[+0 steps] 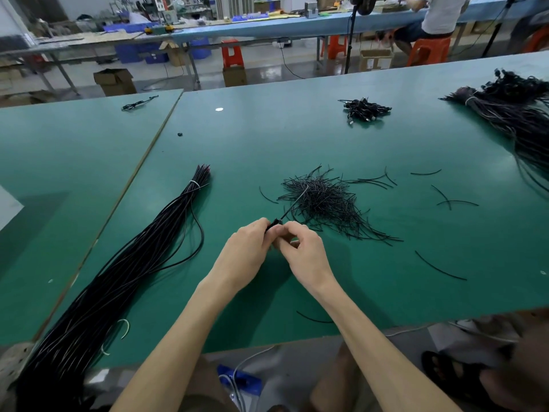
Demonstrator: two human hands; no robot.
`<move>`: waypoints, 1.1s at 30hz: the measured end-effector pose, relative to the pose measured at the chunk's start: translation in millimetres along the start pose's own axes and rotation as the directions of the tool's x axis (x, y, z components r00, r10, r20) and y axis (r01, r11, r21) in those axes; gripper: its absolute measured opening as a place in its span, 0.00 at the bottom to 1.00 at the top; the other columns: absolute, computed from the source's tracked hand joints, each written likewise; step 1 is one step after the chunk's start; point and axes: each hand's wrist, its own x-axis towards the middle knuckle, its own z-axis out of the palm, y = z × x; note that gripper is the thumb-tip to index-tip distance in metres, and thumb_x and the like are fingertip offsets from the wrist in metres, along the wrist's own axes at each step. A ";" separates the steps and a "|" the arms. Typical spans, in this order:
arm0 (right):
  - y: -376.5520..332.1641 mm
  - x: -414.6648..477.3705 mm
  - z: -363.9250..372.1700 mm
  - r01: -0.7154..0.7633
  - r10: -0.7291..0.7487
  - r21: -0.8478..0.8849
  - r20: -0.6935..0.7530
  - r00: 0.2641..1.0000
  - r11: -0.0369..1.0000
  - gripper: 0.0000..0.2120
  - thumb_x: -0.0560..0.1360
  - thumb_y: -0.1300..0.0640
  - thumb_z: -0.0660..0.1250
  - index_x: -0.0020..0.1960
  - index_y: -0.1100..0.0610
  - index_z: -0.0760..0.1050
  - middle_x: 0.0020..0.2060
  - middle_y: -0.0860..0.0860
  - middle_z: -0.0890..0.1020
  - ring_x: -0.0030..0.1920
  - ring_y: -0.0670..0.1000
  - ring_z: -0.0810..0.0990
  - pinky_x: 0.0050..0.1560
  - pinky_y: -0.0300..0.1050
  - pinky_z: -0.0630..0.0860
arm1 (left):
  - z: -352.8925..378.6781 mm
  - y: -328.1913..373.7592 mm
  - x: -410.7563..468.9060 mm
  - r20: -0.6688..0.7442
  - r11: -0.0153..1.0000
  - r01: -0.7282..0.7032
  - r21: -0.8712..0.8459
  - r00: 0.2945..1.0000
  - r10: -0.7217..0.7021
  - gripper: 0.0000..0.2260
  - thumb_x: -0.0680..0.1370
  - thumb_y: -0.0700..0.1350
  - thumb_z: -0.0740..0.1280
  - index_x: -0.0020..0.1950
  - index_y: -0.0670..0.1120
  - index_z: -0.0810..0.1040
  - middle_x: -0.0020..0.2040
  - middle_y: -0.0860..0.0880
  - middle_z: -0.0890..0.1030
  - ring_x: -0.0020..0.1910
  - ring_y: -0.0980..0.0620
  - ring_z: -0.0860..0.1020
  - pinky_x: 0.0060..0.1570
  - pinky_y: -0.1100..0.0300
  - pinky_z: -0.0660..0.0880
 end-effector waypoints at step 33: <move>-4.0 2.4 -10.6 -0.096 0.063 0.238 0.145 0.987 0.967 0.09 0.80 0.61 0.69 0.41 0.59 0.75 0.34 0.51 0.72 0.37 0.48 0.68 0.39 0.40 0.66 | -6.1 -39.9 -11.7 -0.093 0.908 -0.215 -0.359 0.977 0.194 0.31 0.73 0.30 0.75 0.66 0.62 0.80 0.53 0.57 0.81 0.47 0.52 0.80 0.48 0.60 0.78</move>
